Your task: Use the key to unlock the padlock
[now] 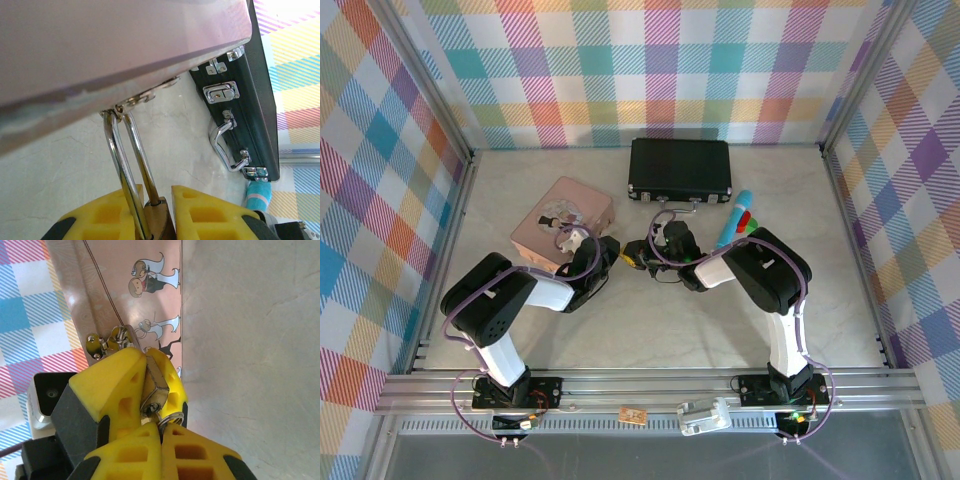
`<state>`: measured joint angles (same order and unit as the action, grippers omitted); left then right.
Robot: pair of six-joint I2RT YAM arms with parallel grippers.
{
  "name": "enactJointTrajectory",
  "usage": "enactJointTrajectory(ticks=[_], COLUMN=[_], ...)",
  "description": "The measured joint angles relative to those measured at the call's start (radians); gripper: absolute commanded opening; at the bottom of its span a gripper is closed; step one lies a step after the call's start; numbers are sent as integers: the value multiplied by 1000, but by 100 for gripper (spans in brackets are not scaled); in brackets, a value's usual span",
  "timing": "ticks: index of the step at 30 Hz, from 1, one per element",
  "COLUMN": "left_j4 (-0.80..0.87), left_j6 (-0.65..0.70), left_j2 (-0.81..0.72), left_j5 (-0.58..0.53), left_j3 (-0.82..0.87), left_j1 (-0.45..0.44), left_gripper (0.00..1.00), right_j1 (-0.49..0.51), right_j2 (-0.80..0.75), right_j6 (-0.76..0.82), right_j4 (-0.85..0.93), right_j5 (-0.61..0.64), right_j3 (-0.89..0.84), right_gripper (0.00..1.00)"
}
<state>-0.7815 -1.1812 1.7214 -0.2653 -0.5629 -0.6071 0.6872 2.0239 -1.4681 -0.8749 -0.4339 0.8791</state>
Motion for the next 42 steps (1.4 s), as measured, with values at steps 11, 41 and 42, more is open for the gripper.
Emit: enactJointTrajectory(ticks=[11,41,42], left_j4=[-222,178,202], left_j6=[20,132,144], left_j2=[31,-169,-183], left_j5=[-103,109,119], left_j3=[85,83,84], left_j1=[-1,16,16], left_gripper=[0,0,0], right_j1=[90,-71,-74], right_j2=[60,-36,-52], right_j6=[-538,-280,-232], right_j4=[-213,-189,-151], right_j5=[203,-35,-45], right_j3=[-6,-139,-139], right_gripper=[0,33,33])
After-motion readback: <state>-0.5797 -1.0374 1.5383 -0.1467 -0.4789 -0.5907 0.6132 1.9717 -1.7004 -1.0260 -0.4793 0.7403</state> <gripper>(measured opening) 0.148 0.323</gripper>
